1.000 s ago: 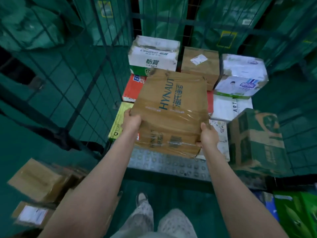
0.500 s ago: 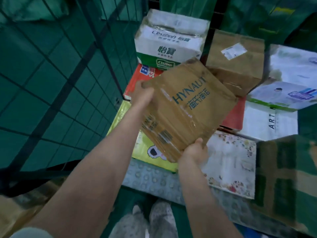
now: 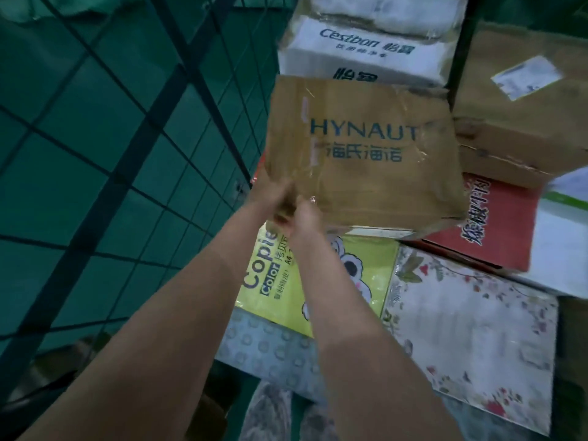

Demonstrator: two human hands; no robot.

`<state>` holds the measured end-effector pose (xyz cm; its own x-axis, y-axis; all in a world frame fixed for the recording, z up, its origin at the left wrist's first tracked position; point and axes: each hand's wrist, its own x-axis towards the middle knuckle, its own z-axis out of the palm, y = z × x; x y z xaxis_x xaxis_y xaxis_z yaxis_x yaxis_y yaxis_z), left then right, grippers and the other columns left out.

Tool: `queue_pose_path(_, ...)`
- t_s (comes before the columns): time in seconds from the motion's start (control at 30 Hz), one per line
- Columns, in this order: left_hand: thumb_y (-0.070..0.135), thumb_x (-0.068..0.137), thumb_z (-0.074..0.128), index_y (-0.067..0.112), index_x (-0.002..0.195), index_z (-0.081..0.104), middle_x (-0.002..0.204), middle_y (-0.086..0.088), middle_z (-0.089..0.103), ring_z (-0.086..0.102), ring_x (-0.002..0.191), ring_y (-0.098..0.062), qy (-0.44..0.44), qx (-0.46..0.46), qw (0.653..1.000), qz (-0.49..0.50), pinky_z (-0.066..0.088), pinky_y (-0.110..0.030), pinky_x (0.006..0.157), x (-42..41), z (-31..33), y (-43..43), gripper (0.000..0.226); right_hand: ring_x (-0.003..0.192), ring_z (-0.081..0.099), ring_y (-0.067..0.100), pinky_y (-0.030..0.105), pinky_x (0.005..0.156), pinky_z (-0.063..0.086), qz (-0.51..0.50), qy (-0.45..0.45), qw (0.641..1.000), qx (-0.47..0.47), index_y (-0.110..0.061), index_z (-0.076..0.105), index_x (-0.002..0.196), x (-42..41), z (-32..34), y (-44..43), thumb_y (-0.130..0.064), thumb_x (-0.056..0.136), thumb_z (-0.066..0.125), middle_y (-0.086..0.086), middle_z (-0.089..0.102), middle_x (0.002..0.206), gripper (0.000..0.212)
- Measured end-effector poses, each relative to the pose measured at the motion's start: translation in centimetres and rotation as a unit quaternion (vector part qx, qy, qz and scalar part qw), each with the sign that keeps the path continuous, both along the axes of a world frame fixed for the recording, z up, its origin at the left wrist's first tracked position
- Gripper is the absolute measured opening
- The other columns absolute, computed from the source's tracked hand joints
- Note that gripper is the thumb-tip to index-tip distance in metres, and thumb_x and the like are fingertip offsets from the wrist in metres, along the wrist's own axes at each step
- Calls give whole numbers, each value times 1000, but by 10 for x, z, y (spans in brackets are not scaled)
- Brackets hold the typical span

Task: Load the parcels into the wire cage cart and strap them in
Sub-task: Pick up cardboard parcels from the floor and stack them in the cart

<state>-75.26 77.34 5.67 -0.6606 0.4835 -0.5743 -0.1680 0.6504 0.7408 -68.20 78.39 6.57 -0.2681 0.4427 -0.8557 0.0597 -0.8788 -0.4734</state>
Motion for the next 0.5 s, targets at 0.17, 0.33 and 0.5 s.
queue_pose_path(0.17, 41, 90, 56, 12, 144, 25, 137, -8, 45, 47, 123, -31, -67, -116, 982, 130, 42, -42, 98, -30, -20, -9, 68, 117, 55, 32, 37, 91, 48, 89, -7, 995, 34, -10, 50, 124, -22, -7, 34, -27, 102, 37, 19, 56, 128, 31)
queue_pose_path(0.33, 40, 98, 31, 29, 75, 40, 51, 17, 54, 43, 60, 8, -202, 50, 973, 98, 28, -15, 65, -18, -43, 29, 27, 102, 57, 30, 20, 64, 37, 72, -16, 993, 93, 5, 61, 103, -45, -6, 33, -19, 99, 42, 23, 62, 106, 31)
queue_pose_path(0.5, 39, 96, 43, 12, 122, 49, 111, -3, 47, 49, 108, -24, -176, 11, 980, 94, 39, -38, 91, -32, -23, 41, 39, 66, 47, 15, 26, 63, 43, -36, -59, 996, 52, -7, 51, 99, -21, -39, 64, -24, 98, 40, 3, 49, 76, 20)
